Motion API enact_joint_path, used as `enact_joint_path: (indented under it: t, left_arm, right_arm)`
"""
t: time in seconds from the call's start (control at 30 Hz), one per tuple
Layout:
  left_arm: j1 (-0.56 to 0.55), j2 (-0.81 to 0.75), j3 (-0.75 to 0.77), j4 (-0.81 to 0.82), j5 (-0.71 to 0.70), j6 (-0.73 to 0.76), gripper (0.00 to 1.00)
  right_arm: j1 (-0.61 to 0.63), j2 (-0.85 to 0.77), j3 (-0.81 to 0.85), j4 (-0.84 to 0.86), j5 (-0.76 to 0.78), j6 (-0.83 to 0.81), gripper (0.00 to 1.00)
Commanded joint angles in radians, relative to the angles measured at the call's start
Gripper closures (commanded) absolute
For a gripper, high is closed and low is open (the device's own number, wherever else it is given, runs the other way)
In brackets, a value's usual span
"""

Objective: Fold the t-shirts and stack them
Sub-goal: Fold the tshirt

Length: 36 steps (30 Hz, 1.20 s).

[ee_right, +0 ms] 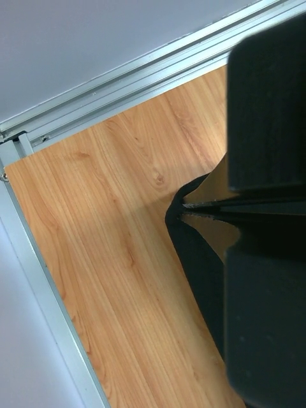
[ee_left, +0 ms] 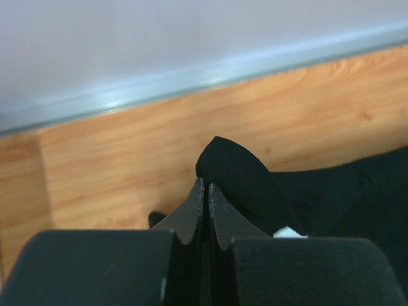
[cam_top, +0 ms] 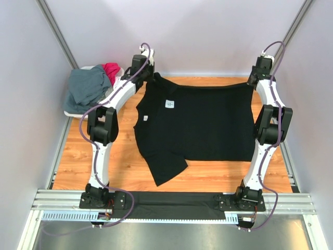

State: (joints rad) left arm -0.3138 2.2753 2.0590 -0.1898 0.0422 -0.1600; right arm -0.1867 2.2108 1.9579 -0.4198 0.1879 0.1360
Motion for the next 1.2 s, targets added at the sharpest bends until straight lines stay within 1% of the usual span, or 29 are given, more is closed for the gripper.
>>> enact_joint_path:
  t: [0.0,0.13,0.23,0.3,0.37,0.43,0.53,0.67,0.97,1.17]
  left_arm:
    - [-0.036,-0.123,-0.072,0.055,-0.015,0.085,1.0]
    - [-0.042,-0.175,-0.167,0.053,-0.041,0.128,1.0]
    - [-0.045,-0.25,-0.245,0.073,-0.039,0.14,1.0]
    - [-0.06,-0.278,-0.272,0.069,-0.041,0.158,1.0]
    - [-0.091,-0.315,-0.298,0.052,-0.085,0.206,1.0]
    - [-0.108,-0.339,-0.322,0.043,-0.094,0.224,1.0]
    - [-0.131,-0.391,-0.359,0.018,-0.12,0.217,1.0]
    - [-0.134,-0.442,-0.414,0.013,-0.133,0.201,1.0]
    - [-0.154,-0.497,-0.507,-0.002,-0.157,0.218,1.0]
    - [-0.16,-0.525,-0.551,-0.008,-0.166,0.214,1.0]
  right_arm:
    - [-0.016,-0.023,0.013,0.023,0.01,-0.016,1.0]
    - [-0.025,-0.052,-0.034,0.024,0.018,-0.029,0.99]
    - [-0.031,-0.079,-0.076,0.029,0.018,-0.035,1.0]
    - [-0.034,-0.092,-0.093,0.03,0.022,-0.044,1.0]
    - [-0.034,-0.099,-0.112,0.029,0.019,-0.049,0.99]
    - [-0.036,-0.103,-0.119,0.024,0.013,-0.05,1.0]
    - [-0.039,-0.108,-0.117,0.007,0.013,-0.055,1.0]
    - [-0.04,-0.123,-0.125,-0.016,0.05,-0.058,1.0]
    - [-0.042,-0.213,-0.249,-0.027,0.068,-0.053,1.0]
    - [-0.042,-0.243,-0.318,-0.027,0.082,-0.047,1.0]
